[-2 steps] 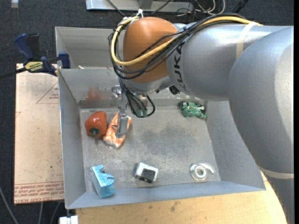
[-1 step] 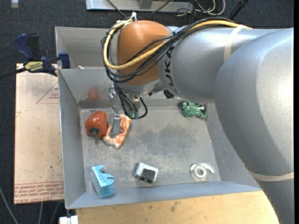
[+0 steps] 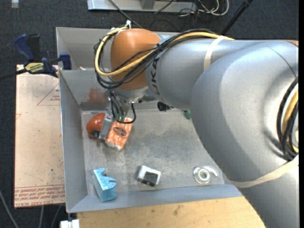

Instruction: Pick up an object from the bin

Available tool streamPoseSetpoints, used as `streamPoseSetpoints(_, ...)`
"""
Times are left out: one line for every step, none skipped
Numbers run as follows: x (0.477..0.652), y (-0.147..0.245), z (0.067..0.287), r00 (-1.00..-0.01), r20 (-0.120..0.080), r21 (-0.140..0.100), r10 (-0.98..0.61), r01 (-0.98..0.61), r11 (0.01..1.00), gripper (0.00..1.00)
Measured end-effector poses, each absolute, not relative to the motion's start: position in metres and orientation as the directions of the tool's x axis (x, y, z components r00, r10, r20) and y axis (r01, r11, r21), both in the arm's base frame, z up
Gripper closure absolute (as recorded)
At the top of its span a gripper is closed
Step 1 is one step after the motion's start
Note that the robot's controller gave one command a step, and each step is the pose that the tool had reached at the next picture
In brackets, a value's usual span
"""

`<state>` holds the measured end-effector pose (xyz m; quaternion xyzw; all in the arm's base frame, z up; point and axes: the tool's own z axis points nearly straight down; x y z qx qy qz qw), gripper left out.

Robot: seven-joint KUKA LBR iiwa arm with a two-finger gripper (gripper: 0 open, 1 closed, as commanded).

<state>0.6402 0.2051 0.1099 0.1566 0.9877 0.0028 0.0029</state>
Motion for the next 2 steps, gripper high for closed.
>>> streamPoseSetpoints(0.620, 0.192, 0.080, -0.920, 0.000, 0.001, 0.392, 0.392, 0.920, 0.00)
streamPoseSetpoints(0.606, 0.191, 0.075, -0.954, -0.001, 0.001, 0.298, 0.298, 0.954, 0.00)
